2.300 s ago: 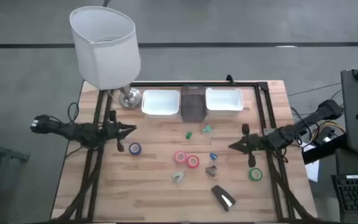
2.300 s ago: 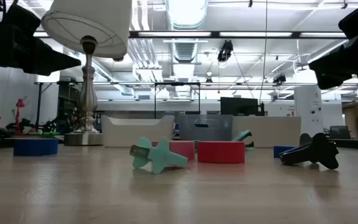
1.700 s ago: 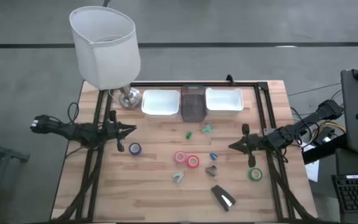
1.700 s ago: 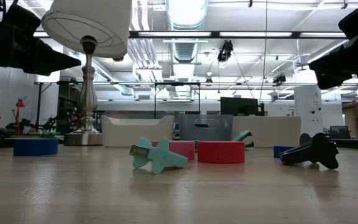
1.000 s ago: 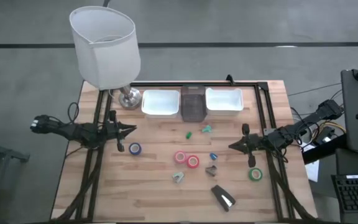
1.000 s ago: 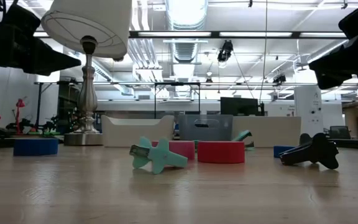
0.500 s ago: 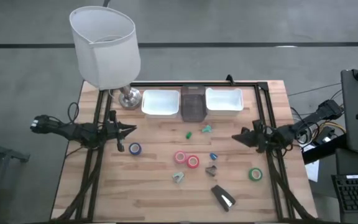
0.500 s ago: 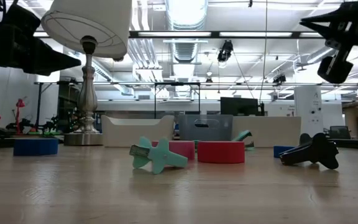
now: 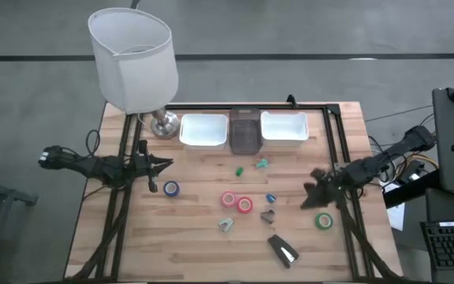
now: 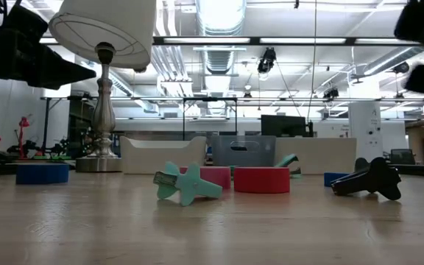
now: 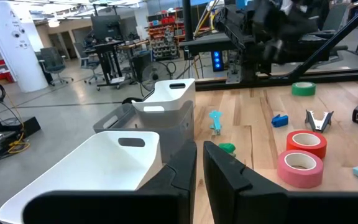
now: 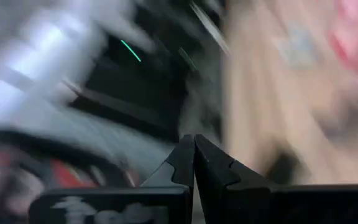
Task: Pick and place Stapler, Stapler remover, tape
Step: Put the green tape into the right white bin
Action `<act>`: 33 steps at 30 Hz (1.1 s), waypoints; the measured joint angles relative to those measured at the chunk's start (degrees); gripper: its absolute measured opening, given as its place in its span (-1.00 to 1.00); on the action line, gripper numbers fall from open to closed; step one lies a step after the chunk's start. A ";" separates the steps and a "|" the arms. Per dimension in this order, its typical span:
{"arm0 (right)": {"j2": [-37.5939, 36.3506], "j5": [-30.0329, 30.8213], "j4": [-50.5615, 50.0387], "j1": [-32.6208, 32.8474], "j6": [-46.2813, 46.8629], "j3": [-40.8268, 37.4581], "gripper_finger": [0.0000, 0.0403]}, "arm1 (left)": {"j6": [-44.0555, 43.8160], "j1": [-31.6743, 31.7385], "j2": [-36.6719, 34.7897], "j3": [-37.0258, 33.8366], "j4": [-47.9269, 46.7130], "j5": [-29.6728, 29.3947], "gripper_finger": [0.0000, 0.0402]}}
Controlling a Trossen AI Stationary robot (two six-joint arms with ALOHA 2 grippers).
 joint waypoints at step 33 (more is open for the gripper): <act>35.04 -5.70 -62.63 5.31 -18.42 25.10 -0.08 | 0.01 0.00 0.00 0.00 0.00 -0.03 -0.84</act>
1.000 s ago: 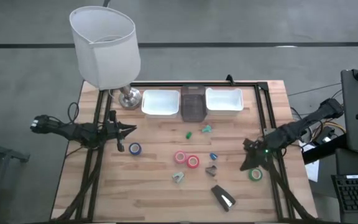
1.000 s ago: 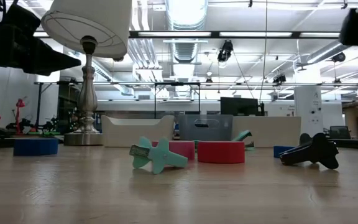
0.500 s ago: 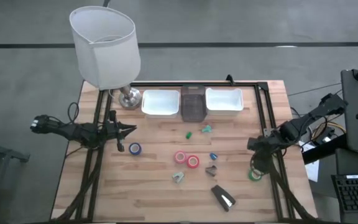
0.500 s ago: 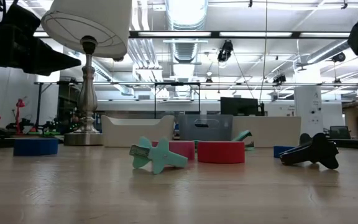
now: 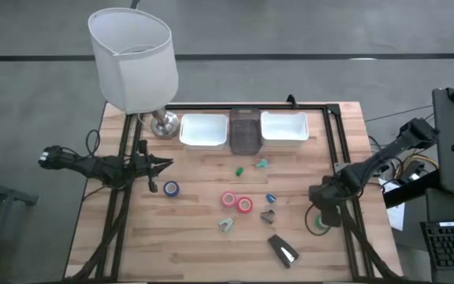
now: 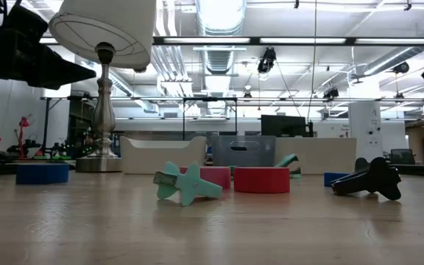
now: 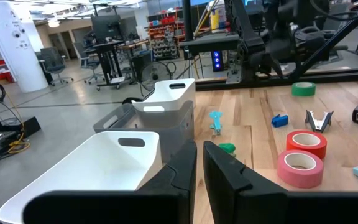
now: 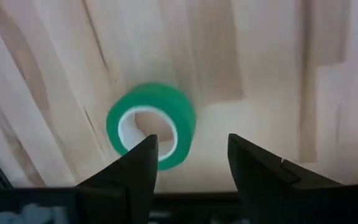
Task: Pick and place Stapler, Stapler remover, tape
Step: Put the green tape into the right white bin
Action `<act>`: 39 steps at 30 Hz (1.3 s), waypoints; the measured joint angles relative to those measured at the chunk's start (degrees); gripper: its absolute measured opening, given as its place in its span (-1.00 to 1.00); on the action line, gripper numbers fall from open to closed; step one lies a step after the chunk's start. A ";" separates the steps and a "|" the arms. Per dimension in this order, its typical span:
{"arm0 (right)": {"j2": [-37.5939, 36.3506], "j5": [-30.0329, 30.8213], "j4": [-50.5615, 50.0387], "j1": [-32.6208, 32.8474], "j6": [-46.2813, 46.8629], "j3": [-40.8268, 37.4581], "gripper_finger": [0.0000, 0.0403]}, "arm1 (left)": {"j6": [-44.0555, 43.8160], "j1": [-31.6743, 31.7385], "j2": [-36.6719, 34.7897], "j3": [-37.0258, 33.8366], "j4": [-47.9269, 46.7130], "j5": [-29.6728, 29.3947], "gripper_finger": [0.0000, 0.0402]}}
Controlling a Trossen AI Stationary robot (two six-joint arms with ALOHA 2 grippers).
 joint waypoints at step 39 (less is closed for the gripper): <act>13.04 0.30 12.45 1.59 2.75 -1.81 -0.78 | -0.01 0.00 0.02 0.00 0.33 0.01 -0.84</act>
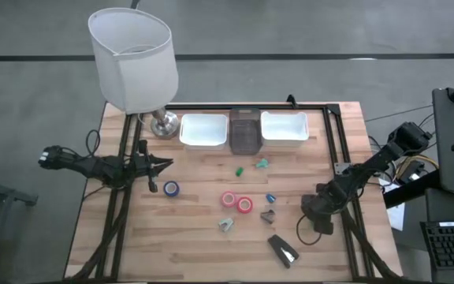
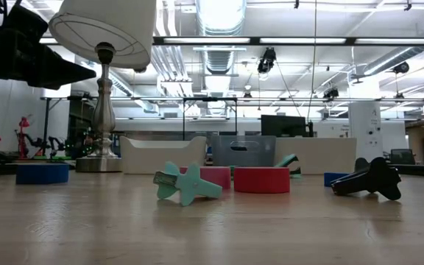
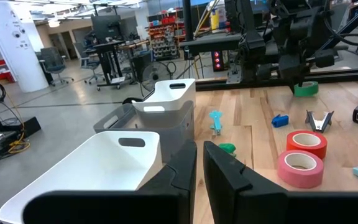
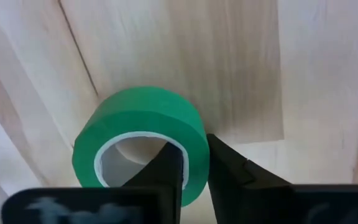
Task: Pick and place Stapler, Stapler remover, tape
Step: Put the green tape into the right white bin
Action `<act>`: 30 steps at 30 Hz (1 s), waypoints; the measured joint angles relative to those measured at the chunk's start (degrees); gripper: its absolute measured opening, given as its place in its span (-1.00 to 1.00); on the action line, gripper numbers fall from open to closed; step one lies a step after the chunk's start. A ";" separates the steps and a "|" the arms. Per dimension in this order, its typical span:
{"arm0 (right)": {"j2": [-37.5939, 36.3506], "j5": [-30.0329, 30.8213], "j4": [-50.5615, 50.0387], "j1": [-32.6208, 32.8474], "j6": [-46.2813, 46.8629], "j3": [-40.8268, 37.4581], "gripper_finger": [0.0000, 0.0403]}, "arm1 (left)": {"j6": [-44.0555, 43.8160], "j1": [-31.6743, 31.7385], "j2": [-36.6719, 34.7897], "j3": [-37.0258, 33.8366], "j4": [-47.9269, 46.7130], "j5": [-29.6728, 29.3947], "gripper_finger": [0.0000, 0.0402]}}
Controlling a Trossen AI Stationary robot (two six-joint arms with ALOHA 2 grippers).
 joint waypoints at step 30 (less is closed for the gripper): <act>-1.03 9.18 -9.82 -52.35 -21.33 30.24 -0.74 | 0.02 0.02 0.02 -0.13 1.27 0.00 -0.84</act>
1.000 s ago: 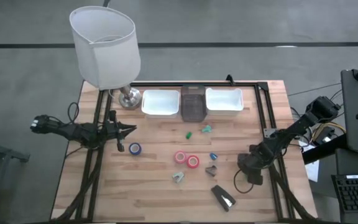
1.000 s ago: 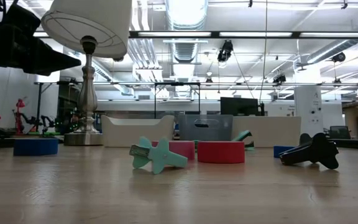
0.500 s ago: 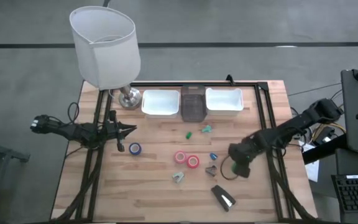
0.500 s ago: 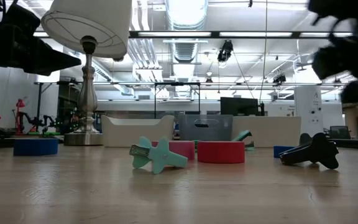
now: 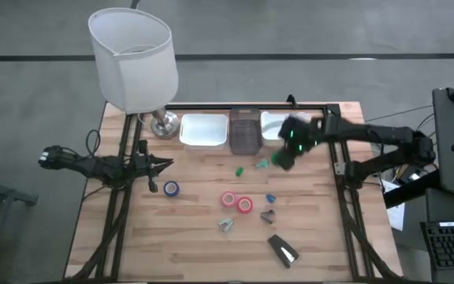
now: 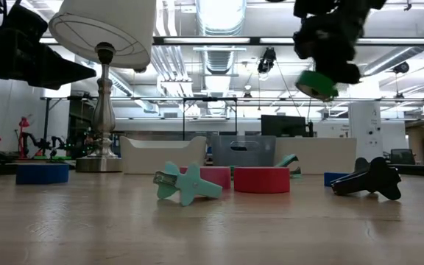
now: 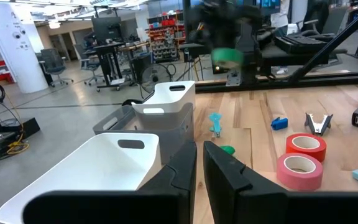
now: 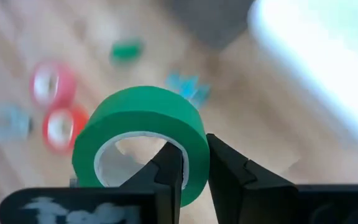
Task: Pick and place Stapler, Stapler remover, tape
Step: Put the green tape into the right white bin
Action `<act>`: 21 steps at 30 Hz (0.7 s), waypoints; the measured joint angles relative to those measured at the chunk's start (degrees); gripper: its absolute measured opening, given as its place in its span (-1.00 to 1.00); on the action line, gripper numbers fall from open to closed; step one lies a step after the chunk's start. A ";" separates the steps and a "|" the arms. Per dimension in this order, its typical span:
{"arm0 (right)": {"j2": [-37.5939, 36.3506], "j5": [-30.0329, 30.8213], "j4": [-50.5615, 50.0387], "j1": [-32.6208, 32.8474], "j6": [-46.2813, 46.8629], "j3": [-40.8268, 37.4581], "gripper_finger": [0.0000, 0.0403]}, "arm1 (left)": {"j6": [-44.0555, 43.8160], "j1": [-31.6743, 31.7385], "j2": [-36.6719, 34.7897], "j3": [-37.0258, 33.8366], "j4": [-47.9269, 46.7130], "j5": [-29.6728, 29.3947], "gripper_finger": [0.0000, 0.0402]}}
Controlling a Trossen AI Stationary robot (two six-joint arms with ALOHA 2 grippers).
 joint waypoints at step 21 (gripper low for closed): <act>18.01 -1.05 -3.29 -32.69 -7.32 5.71 -0.70 | 0.00 -0.02 0.00 0.04 0.06 0.00 -0.84</act>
